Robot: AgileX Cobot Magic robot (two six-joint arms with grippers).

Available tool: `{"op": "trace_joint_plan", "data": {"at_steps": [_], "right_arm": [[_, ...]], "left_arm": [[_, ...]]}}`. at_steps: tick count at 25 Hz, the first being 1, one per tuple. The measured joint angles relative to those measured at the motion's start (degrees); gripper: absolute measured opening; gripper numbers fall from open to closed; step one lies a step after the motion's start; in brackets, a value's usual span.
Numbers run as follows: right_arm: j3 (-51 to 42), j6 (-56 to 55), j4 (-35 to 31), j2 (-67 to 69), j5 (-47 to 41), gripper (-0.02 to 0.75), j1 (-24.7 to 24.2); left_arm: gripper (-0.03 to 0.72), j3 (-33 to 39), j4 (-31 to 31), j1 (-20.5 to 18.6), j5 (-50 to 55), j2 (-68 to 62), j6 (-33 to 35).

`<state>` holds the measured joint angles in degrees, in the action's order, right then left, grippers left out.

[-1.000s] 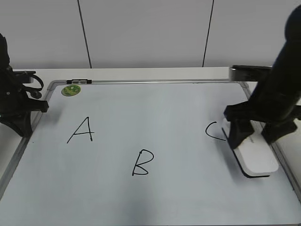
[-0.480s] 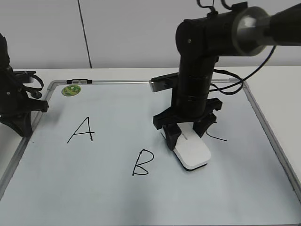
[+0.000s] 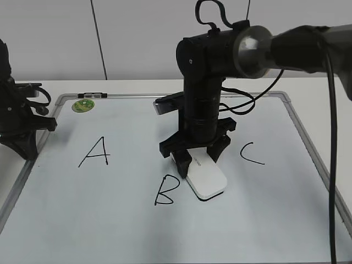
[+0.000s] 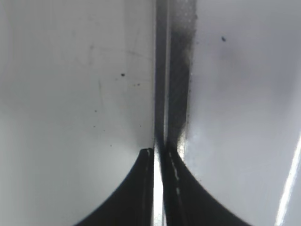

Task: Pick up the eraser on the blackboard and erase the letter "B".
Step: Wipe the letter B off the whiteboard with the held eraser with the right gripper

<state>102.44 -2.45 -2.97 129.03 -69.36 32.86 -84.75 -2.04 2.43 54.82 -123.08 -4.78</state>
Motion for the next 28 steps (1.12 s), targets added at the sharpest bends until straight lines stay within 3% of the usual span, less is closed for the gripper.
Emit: {"op": "trace_joint_plan", "data": {"at_steps": [10,22,28], "right_arm": [[0.3,-0.1,1.2,0.2,-0.3,0.525,5.3],[0.3,-0.1,-3.3,0.4,-0.3,0.525,14.1],[0.3,-0.3,-3.0,0.4,-0.3,0.525,15.2]], "left_arm": [[0.019,0.0,0.0,0.0,0.0,0.0,0.0],[0.018,0.0,0.0,0.0,0.0,0.0,0.1],[0.018,0.0,0.0,0.0,0.0,0.0,0.1]]}}
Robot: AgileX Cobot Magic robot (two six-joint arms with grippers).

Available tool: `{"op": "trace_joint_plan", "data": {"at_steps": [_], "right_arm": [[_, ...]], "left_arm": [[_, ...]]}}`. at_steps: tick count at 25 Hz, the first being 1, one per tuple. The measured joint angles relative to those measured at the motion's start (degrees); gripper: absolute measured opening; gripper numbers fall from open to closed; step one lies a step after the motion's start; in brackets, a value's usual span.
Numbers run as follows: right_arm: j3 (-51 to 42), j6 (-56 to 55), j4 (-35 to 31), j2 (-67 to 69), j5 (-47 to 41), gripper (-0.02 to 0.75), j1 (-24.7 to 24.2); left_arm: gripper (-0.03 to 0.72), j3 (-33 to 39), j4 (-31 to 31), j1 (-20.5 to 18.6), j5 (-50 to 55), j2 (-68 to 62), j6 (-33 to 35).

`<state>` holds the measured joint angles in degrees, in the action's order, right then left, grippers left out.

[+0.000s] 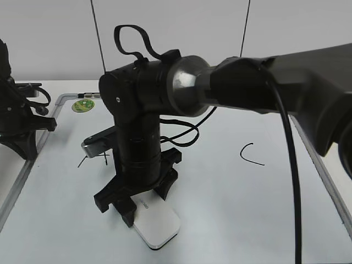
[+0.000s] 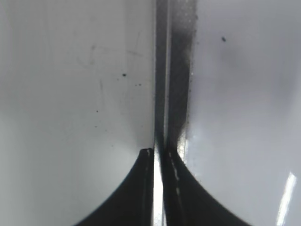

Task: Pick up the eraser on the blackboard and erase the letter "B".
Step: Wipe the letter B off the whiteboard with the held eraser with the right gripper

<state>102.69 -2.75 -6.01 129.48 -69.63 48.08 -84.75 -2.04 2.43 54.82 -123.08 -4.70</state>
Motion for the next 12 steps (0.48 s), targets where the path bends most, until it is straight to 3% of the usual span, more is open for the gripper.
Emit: {"op": "trace_joint_plan", "data": {"at_steps": [7,12], "right_arm": [[0.0,-4.6,6.0,0.1,0.1,0.525,0.9],[0.0,-5.2,6.0,0.1,0.1,0.525,-0.6]], "left_arm": [[0.017,0.0,0.0,0.0,-0.1,0.0,0.0],[0.017,0.0,0.4,0.0,-0.1,0.0,0.0]]}}
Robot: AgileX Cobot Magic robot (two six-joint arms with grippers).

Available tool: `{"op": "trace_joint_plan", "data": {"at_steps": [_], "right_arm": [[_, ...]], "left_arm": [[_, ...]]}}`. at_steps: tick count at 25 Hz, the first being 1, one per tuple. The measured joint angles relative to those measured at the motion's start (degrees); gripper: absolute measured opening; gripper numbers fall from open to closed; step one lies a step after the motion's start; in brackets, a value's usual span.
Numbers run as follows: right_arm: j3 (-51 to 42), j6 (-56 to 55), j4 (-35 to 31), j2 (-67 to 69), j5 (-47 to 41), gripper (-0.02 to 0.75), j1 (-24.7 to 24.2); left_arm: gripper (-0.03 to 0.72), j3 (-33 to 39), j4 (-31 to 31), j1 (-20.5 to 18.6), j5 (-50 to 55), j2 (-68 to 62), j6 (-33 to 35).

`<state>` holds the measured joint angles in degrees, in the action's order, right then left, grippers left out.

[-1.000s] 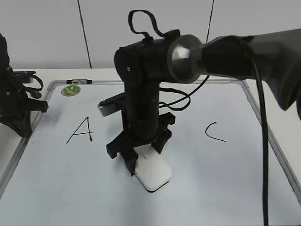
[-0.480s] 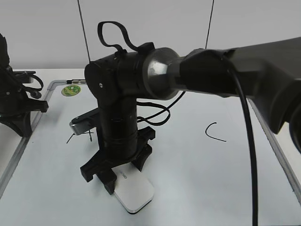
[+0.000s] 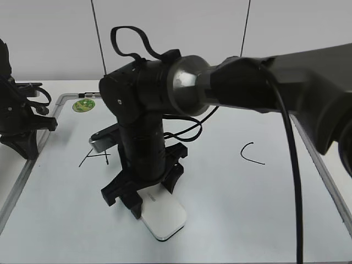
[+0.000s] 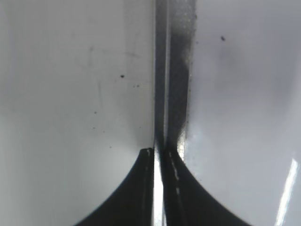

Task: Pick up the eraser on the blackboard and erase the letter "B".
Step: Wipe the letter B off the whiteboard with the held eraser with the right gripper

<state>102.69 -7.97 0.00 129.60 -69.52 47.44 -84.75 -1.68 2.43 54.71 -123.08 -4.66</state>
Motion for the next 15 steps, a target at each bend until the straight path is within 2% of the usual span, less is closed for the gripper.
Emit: {"op": "trace_joint_plan", "data": {"at_steps": [15], "right_arm": [[0.4,-0.1,1.6,0.0,0.0,0.525,-11.5]], "left_arm": [[0.017,0.0,0.8,0.0,0.0,0.0,0.0]]}}
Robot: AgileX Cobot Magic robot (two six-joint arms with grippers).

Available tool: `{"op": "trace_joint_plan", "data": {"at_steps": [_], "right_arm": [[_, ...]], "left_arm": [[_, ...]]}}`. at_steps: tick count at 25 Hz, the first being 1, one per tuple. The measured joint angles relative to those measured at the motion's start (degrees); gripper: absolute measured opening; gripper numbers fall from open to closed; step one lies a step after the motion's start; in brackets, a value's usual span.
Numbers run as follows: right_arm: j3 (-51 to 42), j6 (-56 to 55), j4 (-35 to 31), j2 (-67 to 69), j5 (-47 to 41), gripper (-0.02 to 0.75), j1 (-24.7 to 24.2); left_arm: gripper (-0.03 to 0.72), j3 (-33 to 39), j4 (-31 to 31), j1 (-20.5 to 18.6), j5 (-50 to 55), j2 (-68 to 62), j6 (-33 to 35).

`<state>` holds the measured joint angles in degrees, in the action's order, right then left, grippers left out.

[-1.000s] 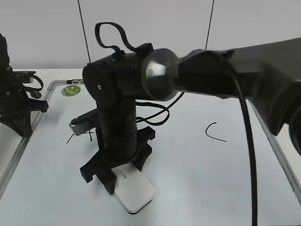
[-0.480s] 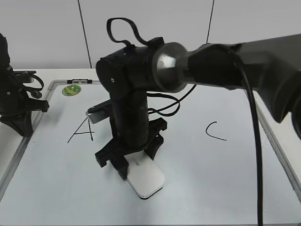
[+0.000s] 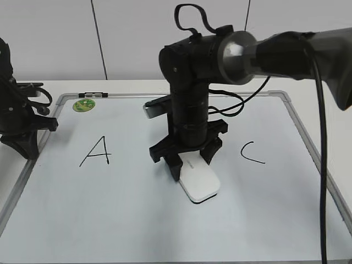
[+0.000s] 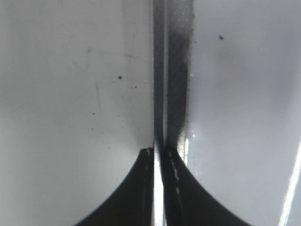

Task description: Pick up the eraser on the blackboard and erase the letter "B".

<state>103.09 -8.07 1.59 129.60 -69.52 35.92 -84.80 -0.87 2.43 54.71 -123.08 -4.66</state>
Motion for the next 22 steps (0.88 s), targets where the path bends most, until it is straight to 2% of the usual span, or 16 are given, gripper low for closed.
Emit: {"op": "trace_joint_plan", "data": {"at_steps": [7,12,17,22], "right_arm": [[-0.9,-0.6,4.1,-1.9,0.0,0.525,-2.5],[-1.0,-1.9,6.7,-8.6,0.0,0.525,-4.6],[-2.8,-2.4,7.6,-14.2,-0.1,0.525,-9.9],[-10.0,-2.5,8.0,-19.0,-0.2,0.525,-15.7]], "left_arm": [[0.017,-0.1,0.0,0.0,0.0,0.0,0.0],[0.017,-0.1,0.1,0.0,0.1,0.0,0.0],[0.018,-0.1,0.1,0.0,0.1,0.0,0.0],[0.018,-0.1,0.1,0.0,0.1,0.0,0.0]]}}
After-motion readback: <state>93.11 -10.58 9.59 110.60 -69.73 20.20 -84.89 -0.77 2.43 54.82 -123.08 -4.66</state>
